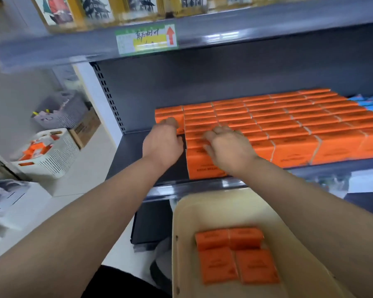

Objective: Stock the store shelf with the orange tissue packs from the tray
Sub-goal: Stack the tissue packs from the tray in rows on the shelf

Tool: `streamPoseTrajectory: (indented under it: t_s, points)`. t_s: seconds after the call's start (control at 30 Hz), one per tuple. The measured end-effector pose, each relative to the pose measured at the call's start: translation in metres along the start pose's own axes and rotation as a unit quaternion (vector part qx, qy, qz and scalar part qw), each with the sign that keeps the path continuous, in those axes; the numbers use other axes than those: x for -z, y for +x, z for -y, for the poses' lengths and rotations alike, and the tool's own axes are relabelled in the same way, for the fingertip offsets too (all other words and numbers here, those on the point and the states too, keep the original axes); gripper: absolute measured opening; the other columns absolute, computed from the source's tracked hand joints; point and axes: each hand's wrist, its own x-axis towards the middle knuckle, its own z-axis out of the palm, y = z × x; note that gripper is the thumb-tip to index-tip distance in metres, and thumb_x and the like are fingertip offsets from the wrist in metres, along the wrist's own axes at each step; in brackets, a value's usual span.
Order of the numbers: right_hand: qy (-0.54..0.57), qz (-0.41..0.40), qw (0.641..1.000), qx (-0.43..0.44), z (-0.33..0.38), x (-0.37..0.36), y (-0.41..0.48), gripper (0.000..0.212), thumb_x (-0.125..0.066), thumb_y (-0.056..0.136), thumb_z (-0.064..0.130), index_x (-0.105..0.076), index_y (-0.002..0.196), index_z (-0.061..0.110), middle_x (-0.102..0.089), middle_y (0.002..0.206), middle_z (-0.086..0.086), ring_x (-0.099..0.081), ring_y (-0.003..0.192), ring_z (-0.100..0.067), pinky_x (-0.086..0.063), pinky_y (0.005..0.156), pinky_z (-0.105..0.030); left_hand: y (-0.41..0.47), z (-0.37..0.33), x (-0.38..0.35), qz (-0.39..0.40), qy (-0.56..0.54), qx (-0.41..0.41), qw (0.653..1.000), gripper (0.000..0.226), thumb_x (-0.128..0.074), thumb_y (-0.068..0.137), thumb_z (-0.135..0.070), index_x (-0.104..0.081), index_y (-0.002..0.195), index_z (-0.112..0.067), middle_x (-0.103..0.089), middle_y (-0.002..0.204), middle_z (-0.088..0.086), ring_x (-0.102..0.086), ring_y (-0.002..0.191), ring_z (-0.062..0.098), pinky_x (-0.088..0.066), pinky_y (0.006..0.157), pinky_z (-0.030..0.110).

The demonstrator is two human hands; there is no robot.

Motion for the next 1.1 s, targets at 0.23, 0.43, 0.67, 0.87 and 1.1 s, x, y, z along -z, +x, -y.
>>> streamPoseTrajectory:
  t_s: [0.23,0.43,0.67,0.87,1.1]
  points:
    - [0.024,0.005,1.0,-0.017,-0.011,-0.037,-0.106,0.019,-0.051,0.092,0.024,-0.064,0.105,0.017,-0.062,0.103,-0.006,-0.056,0.104,-0.029,-0.044,0.081,-0.04,-0.094,-0.037,-0.045,0.034,-0.058,-0.095,0.993,0.026,-0.052,0.086,-0.013,-0.056,0.112,-0.018,-0.061,0.107,0.002,-0.056,0.1,0.021,-0.051,0.077,0.04]
    - [0.003,0.205,0.975,-0.083,-0.036,-0.091,-0.174,0.03,-0.043,0.095,0.024,-0.053,0.123,0.025,-0.055,0.12,-0.001,-0.048,0.117,-0.023,-0.042,0.091,-0.036,-0.151,-0.058,-0.105,0.245,0.031,-0.054,0.968,0.028,-0.048,0.089,-0.018,-0.055,0.116,-0.023,-0.059,0.118,-0.002,-0.057,0.109,0.02,-0.05,0.087,0.035]
    - [0.029,0.406,0.903,-0.138,-0.063,-0.154,-0.222,0.026,-0.045,0.094,0.021,-0.055,0.118,0.018,-0.056,0.126,-0.006,-0.055,0.116,-0.026,-0.045,0.092,-0.034,-0.203,-0.038,-0.183,0.437,0.064,-0.02,0.897,0.027,-0.047,0.096,-0.026,-0.062,0.113,-0.012,-0.063,0.122,0.01,-0.059,0.112,0.026,-0.046,0.091,0.034]
    - [0.029,0.451,0.882,-0.137,-0.065,-0.195,-0.239,0.032,-0.036,0.099,0.015,-0.052,0.126,0.015,-0.052,0.132,-0.009,-0.053,0.12,-0.025,-0.043,0.097,-0.033,-0.219,-0.02,-0.22,0.515,0.08,-0.016,0.853,0.034,-0.046,0.093,-0.013,-0.053,0.126,-0.01,-0.055,0.131,0.013,-0.052,0.121,0.028,-0.039,0.101,0.032]
    - [0.035,0.47,0.874,-0.122,-0.06,-0.211,-0.249,0.038,-0.031,0.1,0.019,-0.048,0.135,0.022,-0.05,0.136,-0.007,-0.05,0.124,-0.024,-0.041,0.099,-0.032,-0.236,-0.015,-0.24,0.543,0.124,-0.025,0.83,0.06,-0.044,0.089,-0.013,-0.025,0.147,-0.017,-0.031,0.145,0.009,-0.033,0.133,0.03,-0.035,0.109,0.044]
